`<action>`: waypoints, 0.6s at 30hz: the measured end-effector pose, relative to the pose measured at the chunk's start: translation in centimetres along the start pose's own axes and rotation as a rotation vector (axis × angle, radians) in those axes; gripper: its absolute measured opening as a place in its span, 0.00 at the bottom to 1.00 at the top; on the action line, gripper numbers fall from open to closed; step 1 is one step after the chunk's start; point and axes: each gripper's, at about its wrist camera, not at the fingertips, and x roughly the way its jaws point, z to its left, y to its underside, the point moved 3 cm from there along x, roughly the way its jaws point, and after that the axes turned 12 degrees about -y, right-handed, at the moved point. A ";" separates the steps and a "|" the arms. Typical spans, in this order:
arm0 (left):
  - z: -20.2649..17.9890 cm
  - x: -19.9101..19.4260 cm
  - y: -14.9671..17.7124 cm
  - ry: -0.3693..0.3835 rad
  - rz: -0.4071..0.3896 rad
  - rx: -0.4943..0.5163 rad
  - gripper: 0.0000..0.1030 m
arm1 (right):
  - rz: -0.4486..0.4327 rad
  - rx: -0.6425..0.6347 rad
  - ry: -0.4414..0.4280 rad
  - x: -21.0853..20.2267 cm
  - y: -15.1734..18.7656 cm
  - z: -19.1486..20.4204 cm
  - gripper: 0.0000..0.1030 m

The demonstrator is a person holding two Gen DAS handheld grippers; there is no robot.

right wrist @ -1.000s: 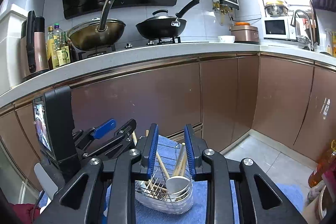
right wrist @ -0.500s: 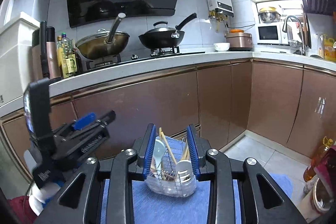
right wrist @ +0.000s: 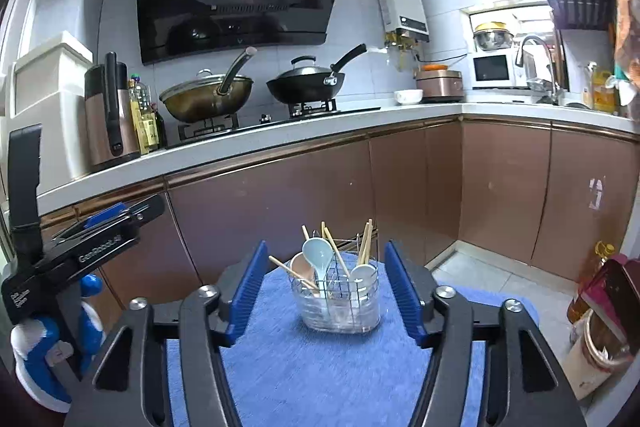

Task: Organize utensils

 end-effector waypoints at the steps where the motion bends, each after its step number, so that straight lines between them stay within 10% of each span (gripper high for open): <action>1: 0.4 -0.8 0.1 -0.009 -0.005 0.000 0.64 | -0.002 0.002 0.008 -0.5 0.2 0.2 0.66; 18: 2.5 -6.5 2.0 -0.063 -0.041 0.024 0.73 | -0.027 0.056 0.129 -5.4 3.8 0.1 0.84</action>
